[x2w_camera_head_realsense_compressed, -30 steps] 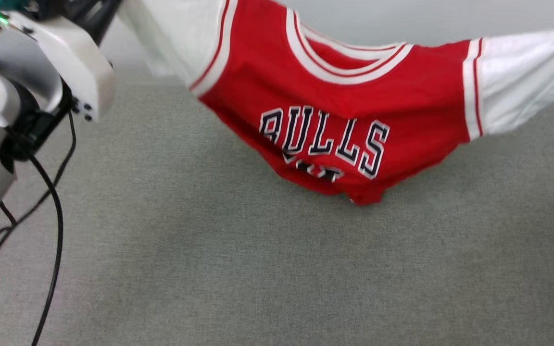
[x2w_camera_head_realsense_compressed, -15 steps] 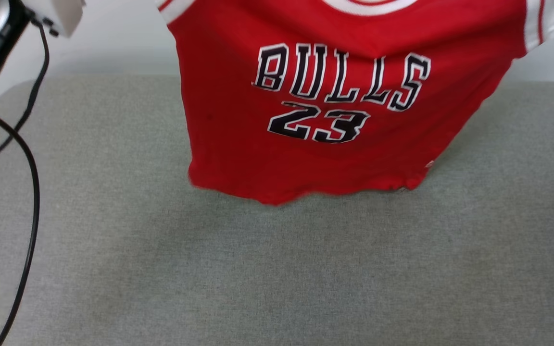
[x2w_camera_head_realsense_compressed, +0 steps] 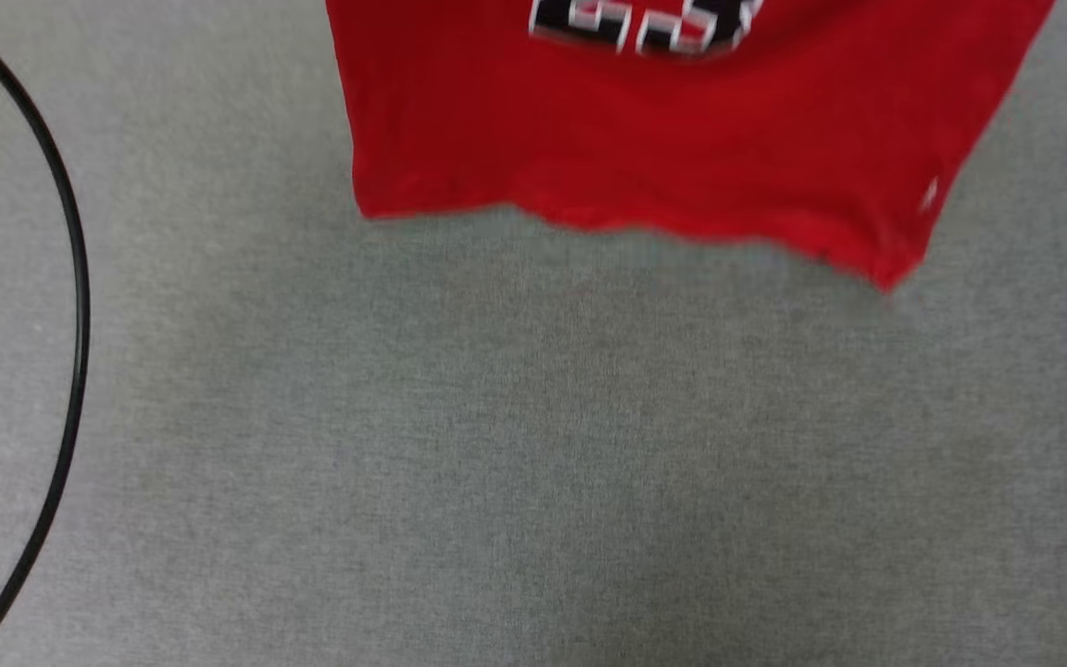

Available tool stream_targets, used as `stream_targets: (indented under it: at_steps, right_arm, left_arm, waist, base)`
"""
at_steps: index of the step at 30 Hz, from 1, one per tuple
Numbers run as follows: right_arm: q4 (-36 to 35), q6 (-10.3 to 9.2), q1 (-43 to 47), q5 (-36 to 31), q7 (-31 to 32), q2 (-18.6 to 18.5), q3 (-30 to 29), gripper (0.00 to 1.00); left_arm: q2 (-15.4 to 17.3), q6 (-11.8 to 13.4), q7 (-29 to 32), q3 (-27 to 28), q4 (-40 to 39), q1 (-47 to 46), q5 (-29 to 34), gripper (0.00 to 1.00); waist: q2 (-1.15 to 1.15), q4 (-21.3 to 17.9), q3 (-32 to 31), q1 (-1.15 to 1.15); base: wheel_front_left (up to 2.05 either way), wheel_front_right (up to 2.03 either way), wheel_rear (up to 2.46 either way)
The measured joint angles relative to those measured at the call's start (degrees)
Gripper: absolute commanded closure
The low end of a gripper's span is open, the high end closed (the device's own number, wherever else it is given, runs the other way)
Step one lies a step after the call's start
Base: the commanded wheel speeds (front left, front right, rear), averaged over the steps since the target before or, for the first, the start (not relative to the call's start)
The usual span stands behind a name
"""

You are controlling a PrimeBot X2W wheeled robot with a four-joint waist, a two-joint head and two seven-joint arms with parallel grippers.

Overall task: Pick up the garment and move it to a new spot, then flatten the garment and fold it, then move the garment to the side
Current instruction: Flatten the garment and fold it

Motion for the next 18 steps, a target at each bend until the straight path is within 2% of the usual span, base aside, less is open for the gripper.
stream_targets:
  at_steps: [8, 14, 18]
  right_arm:
    - [12.23, 0.00, -16.40, -3.50, -5.81, 3.15, 3.35, 1.00]
    - [19.59, 0.00, -22.22, -4.08, -9.44, 4.91, 5.78, 1.00]
    - [23.24, 0.00, -22.18, -3.61, -11.93, 5.95, 7.92, 1.00]
  left_arm:
    - [-4.56, -0.86, -5.03, 1.32, 11.46, -9.76, 1.90, 1.00]
    - [-5.13, -2.37, -7.43, 1.20, 17.11, -11.93, 2.20, 1.00]
    - [-5.79, -3.45, -8.71, 0.69, 19.45, -11.40, 2.03, 1.00]
  waist:
    - [0.00, -0.13, 6.92, 0.00]
    - [0.00, -0.41, 9.27, 0.00]
    - [0.00, -0.19, 10.32, 0.01]
  base:
    - [0.00, 0.00, 0.00]
    - [0.00, 0.00, 0.00]
    - [0.00, 0.00, 0.00]
